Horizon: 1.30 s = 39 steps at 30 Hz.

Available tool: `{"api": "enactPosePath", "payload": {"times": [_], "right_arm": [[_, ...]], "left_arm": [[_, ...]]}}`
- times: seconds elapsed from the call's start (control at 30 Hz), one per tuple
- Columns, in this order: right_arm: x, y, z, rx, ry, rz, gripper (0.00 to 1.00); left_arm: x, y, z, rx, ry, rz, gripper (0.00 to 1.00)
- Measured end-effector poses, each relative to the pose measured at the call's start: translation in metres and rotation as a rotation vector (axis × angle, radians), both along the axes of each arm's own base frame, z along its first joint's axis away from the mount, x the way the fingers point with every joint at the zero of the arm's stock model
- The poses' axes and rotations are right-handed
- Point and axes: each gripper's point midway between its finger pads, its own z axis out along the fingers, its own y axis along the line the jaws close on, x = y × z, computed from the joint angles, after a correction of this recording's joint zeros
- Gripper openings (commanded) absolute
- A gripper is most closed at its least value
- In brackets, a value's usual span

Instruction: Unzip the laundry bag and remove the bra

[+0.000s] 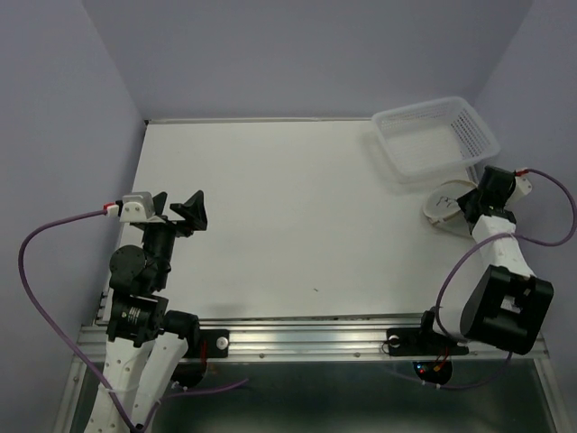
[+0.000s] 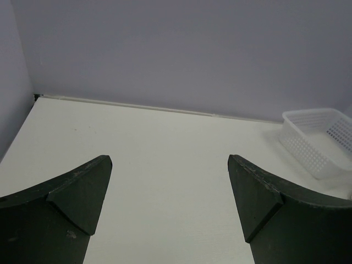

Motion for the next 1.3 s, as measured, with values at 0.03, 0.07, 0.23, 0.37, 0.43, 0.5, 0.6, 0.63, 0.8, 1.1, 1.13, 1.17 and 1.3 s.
{"api": "enactPosePath", "payload": {"times": [0.03, 0.07, 0.23, 0.37, 0.43, 0.5, 0.6, 0.63, 0.8, 1.1, 1.13, 1.17, 1.3], "right_arm": [[-0.006, 0.01, -0.002, 0.03, -0.01, 0.019, 0.01], [-0.01, 0.017, -0.004, 0.053, -0.016, 0.033, 0.01], [-0.03, 0.088, -0.012, 0.181, -0.027, 0.216, 0.01], [-0.036, 0.155, 0.001, 0.235, -0.038, 0.446, 0.01], [-0.043, 0.186, 0.006, 0.268, -0.038, 0.556, 0.01], [-0.05, 0.213, 0.01, 0.312, -0.045, 0.653, 0.01], [-0.058, 0.246, 0.016, 0.382, -0.054, 0.779, 0.01], [-0.058, 0.257, 0.018, 0.399, -0.06, 0.822, 0.01], [-0.052, 0.329, 0.018, 0.46, -0.047, 1.065, 0.01], [-0.028, 0.429, 0.006, 0.517, -0.099, 1.318, 0.03], [-0.022, 0.433, 0.002, 0.521, -0.104, 1.321, 0.03], [-0.019, 0.436, -0.001, 0.524, -0.106, 1.323, 0.05], [-0.01, 0.442, -0.015, 0.527, -0.106, 1.313, 0.12]], "left_arm": [[0.0, -0.001, 0.0, 0.0, 0.0, -0.003, 0.99], [0.0, -0.001, 0.0, 0.0, 0.0, -0.006, 0.99], [0.002, -0.004, -0.001, -0.001, 0.006, -0.018, 0.99], [0.004, -0.005, -0.003, -0.006, 0.014, -0.02, 0.99], [0.004, -0.005, -0.003, -0.01, 0.015, -0.021, 0.99], [0.005, -0.006, -0.004, -0.017, 0.019, -0.025, 0.99], [0.008, -0.008, -0.007, -0.026, 0.036, -0.031, 0.99], [0.01, -0.01, -0.009, -0.034, 0.049, -0.037, 0.99], [0.022, -0.021, -0.026, -0.073, 0.125, -0.076, 0.99], [0.041, -0.058, -0.061, -0.195, 0.299, -0.221, 0.99], [0.042, -0.061, -0.063, -0.205, 0.307, -0.229, 0.99], [0.044, -0.065, -0.069, -0.226, 0.322, -0.24, 0.99], [0.043, -0.087, -0.104, -0.299, 0.411, -0.296, 0.99]]}}
